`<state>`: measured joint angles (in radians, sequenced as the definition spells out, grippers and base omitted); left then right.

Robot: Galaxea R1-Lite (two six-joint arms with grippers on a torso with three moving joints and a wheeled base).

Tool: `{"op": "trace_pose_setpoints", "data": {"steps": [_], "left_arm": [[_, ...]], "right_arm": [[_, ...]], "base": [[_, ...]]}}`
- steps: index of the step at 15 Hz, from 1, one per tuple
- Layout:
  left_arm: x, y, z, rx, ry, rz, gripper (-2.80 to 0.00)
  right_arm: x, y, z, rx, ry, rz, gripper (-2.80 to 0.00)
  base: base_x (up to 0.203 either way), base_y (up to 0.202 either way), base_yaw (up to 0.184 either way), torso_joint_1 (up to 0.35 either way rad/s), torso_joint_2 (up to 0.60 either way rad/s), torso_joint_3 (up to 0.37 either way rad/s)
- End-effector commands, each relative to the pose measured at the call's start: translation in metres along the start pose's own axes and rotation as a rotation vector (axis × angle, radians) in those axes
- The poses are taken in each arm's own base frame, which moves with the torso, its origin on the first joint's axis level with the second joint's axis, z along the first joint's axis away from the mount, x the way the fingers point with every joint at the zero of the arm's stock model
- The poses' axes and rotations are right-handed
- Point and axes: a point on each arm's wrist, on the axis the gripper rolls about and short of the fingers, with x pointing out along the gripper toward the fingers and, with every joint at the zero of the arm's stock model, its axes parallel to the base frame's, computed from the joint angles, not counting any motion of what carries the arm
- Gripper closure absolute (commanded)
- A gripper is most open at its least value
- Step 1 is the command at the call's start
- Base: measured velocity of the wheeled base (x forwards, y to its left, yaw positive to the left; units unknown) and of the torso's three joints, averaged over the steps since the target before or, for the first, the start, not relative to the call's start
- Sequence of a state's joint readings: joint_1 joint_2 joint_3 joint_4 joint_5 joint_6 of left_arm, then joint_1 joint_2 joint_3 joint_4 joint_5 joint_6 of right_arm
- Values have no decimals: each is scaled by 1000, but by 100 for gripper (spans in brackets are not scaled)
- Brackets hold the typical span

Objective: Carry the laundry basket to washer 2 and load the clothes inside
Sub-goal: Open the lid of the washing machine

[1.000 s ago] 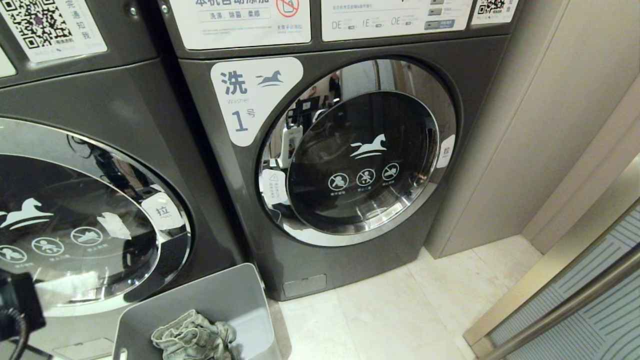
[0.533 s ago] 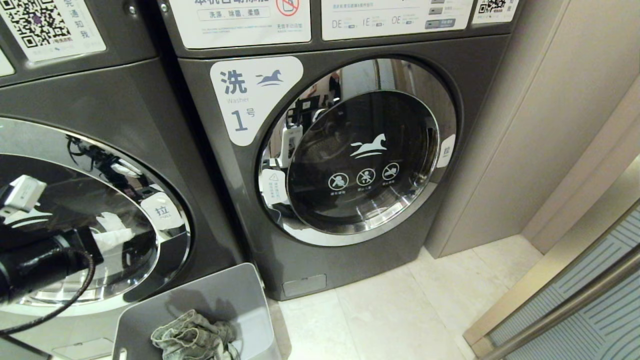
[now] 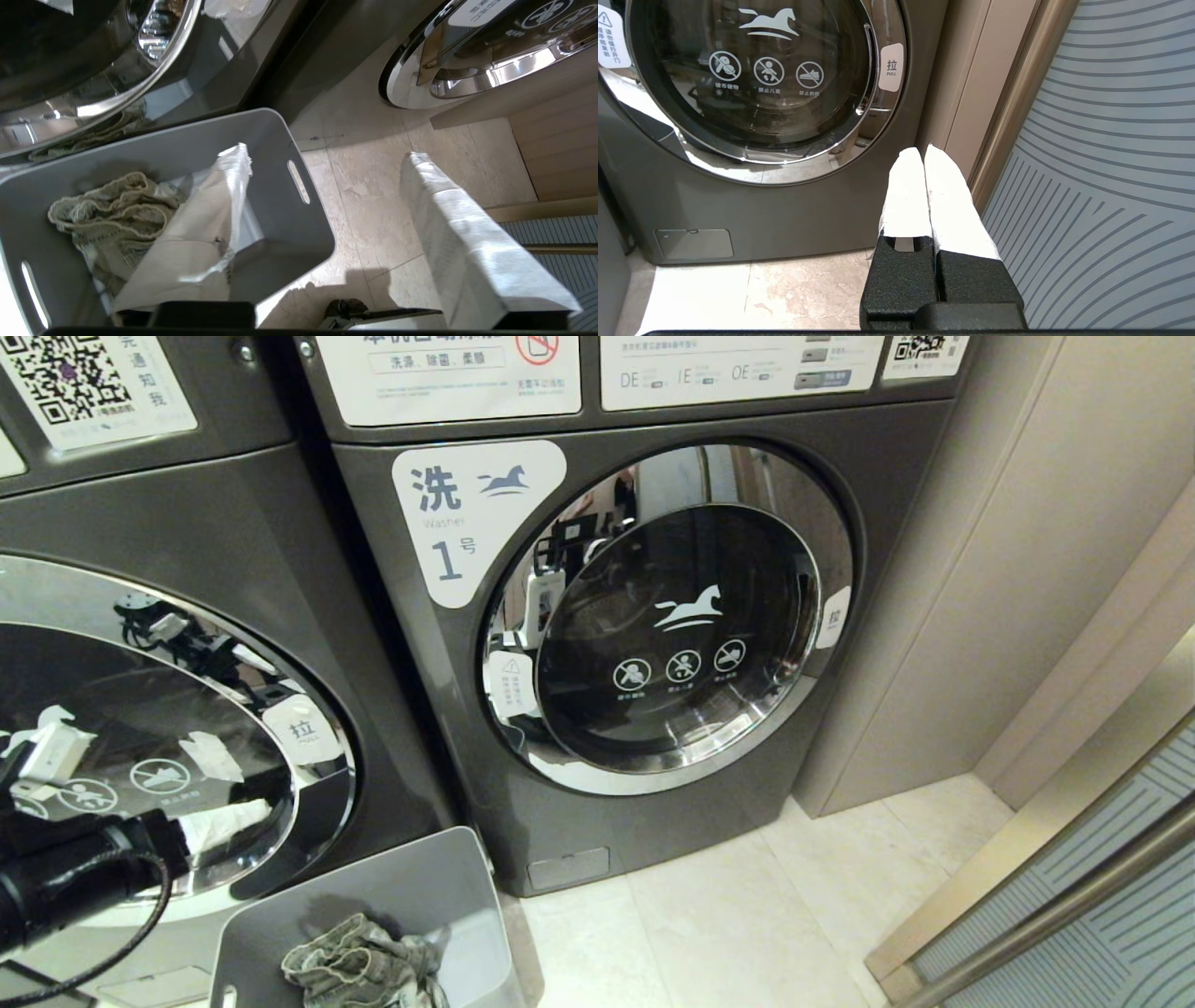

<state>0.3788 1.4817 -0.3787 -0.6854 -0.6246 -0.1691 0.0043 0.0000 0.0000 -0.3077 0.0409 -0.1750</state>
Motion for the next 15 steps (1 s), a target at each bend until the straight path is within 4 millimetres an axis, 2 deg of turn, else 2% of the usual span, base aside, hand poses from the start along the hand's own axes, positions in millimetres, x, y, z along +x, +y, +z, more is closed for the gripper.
{"op": "trace_pose_setpoints", "data": {"steps": [1,7,15], "left_arm": [[6,7,-1,11,-23,-10,-280],[20,19,-7,27,-42,-27,-280],[32,28,7,88,-123,-33,-280]], "right_arm": [[1,2,-11,0,38,8,0],[1,2,-11,0,37,7,0],[1,2,-11,0,38,8,0]], "base": [[0,0,0,0,0,0],[0,0,0,0,0,0],[0,0,0,0,0,0]]}}
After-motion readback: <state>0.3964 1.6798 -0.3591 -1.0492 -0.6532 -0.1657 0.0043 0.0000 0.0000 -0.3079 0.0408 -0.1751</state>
